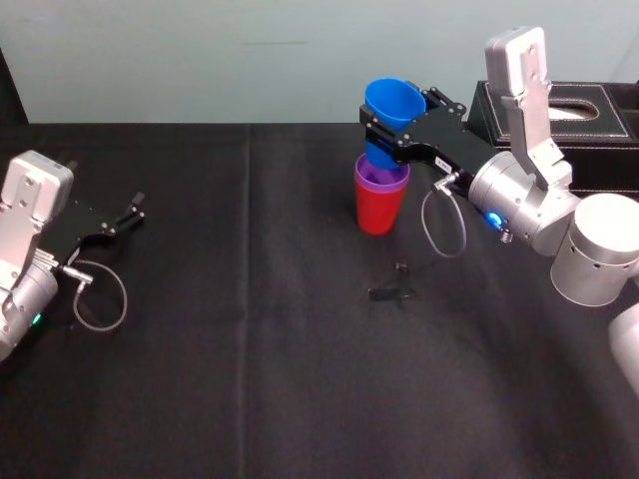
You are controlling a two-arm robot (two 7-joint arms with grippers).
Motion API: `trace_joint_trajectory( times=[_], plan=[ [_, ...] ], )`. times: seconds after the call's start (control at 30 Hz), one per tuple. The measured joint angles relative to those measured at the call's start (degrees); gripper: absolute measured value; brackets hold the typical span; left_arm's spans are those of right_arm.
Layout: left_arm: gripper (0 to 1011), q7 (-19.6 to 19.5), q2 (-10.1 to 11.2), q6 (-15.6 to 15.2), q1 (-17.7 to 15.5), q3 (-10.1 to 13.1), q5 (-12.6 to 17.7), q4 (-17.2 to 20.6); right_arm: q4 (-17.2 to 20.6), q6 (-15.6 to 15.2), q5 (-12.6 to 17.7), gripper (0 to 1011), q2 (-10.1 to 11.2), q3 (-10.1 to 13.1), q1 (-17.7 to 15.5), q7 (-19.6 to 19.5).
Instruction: Stack the three plastic cups sequentially using one hand.
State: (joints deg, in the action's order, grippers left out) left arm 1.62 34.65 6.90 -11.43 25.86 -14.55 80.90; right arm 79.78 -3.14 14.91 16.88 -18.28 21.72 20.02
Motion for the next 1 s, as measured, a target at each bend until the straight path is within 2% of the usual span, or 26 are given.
trace_joint_trajectory(
  times=[0.53, 1.0],
  plan=[
    [1005, 0.00, 0.00, 0.00, 0.00, 0.00, 0.00, 0.00, -4.72, 0.97, -0.73, 723, -0.88, -0.53, 1.57, 0.18],
    [1005, 0.00, 0.00, 0.00, 0.00, 0.00, 0.00, 0.00, -7.25, 1.84, -1.50, 722, -1.52, -0.89, 1.91, 0.30]
  ],
)
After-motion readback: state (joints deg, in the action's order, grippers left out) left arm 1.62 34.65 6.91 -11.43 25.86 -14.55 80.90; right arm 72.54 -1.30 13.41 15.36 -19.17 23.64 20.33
